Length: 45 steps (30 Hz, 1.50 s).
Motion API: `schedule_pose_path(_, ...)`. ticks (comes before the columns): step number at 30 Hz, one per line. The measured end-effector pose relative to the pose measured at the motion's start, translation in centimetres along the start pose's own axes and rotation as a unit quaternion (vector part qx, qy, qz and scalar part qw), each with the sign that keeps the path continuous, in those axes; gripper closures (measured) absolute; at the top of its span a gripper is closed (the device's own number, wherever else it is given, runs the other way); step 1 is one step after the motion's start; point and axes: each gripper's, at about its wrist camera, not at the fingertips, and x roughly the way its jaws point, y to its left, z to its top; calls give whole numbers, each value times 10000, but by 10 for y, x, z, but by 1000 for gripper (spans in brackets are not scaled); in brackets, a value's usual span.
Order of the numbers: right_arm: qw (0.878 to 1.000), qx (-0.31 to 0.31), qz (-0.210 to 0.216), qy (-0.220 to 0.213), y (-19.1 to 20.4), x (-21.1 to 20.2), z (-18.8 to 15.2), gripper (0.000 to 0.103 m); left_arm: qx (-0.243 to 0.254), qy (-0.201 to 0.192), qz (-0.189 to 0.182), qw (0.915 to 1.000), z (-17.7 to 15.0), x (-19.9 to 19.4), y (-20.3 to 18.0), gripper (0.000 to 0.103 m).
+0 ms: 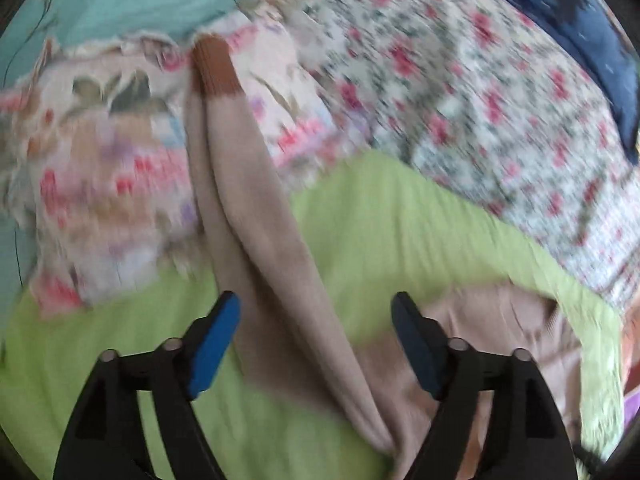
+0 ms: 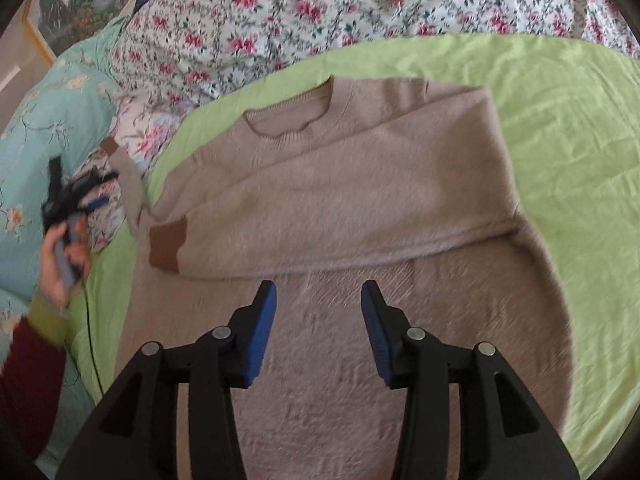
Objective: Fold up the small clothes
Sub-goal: 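Fold the held sleeve across the sweater body with the right gripper, release, then grasp the other sleeve cuff with the left gripper and fold it across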
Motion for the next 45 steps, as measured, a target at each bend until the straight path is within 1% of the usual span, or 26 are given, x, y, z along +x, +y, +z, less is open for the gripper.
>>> schedule_pose_path(2, 10000, 18, 9, 71, 0, 3, -7, 57, -23, 32, 265, 9996, 20, 20, 8, 21)
schedule_pose_path(3, 9999, 12, -27, 100, 1, 5, -10, 57, -49, 73, 332, 9994, 25, 29, 11, 21)
schedule_pose_path(5, 9998, -32, -80, 188, 3, 9, -14, 57, -194, 185, 389, 9989, 42, 52, 22, 21)
schedule_pose_path(7, 9996, -27, -50, 264, 1, 12, -15, 57, -252, 182, 449, 9985, 53, 68, 27, 21)
schedule_pose_path(8, 9996, -26, -47, 287, 0, 12, -16, 57, -290, 151, 514, 9981, 57, 73, 29, 24)
schedule_pose_path(9, 9995, -26, -49, 304, -2, 12, -17, 57, -353, 80, 583, 9976, 63, 78, 34, 37)
schedule_pose_path(10, 9995, -12, -66, 313, -3, 12, -18, 57, -337, 46, 577, 9978, 66, 81, 35, 55)
schedule_pose_path(11, 9995, 4, -88, 313, -4, 12, -19, 57, -264, 94, 540, 9981, 68, 84, 34, 90)
schedule_pose_path(12, 9995, 23, -95, 305, -5, 12, -20, 57, -176, 106, 495, 9986, 67, 84, 31, 93)
schedule_pose_path(14, 9996, 85, -73, 277, -6, 11, -21, 57, 142, -174, 557, 9982, 62, 71, 17, 94)
schedule_pose_path(16, 9996, 121, -14, 252, -6, 10, -22, 57, 436, -372, 474, 9972, 51, 53, 0, 94)
schedule_pose_path(19, 9997, 116, 54, 209, -2, 7, -23, 57, 787, -563, 89, 9953, 32, 26, -31, 95)
schedule_pose_path(21, 9997, 128, 116, 174, 0, 4, -25, 57, 1027, -578, -212, 9928, 15, 9, -56, 95)
schedule_pose_path(22, 9997, 137, 129, 148, 1, 1, -26, 57, 1265, -517, -424, 9897, 7, 0, -65, 95)
schedule_pose_path(25, 9997, 198, 132, 77, -2, -5, -29, 57, 1581, -433, -946, 9819, -26, -22, -103, 95)
schedule_pose_path(26, 9996, 238, 122, 61, -4, -7, -30, 57, 1684, -400, -1057, 9792, -36, -27, -116, 95)
schedule_pose_path(30, 9991, 431, 57, -7, -17, -15, -35, 57, 2103, -144, -1641, 9637, -90, -47, -170, 95)
schedule_pose_path(32, 9986, 532, 13, -47, -24, -18, -38, 57, 2338, 16, -1817, 9551, -115, -48, -196, 95)
schedule_pose_path(34, 9979, 633, -37, -104, -31, -23, -40, 57, 2559, 132, -1881, 9481, -138, -46, -219, 95)
schedule_pose_path(37, 9967, 790, -85, -163, -41, -29, -42, 57, 2911, 428, -1931, 9360, -170, -29, -254, 94)
schedule_pose_path(38, 9963, 837, -105, -180, -45, -30, -43, 57, 3059, 489, -1877, 9321, -181, -24, -262, 94)
schedule_pose_path(40, 9958, 885, -140, -196, -49, -33, -43, 57, 3298, 624, -1785, 9249, -200, -14, -274, 91)
schedule_pose_path(41, 9955, 908, -156, -216, -51, -35, -42, 57, 3364, 708, -1732, 9229, -207, -9, -277, 86)
schedule_pose_path(42, 9953, 923, -169, -242, -52, -36, -42, 57, 3382, 811, -1710, 9219, -213, -3, -279, 85)
schedule_pose_path(43, 9952, 923, -165, -266, -52, -38, -40, 57, 3364, 862, -1716, 9219, -216, -1, -277, 82)
schedule_pose_path(45, 9955, 885, -146, -317, -49, -40, -36, 57, 3253, 989, -1815, 9227, -218, -3, -269, 61)
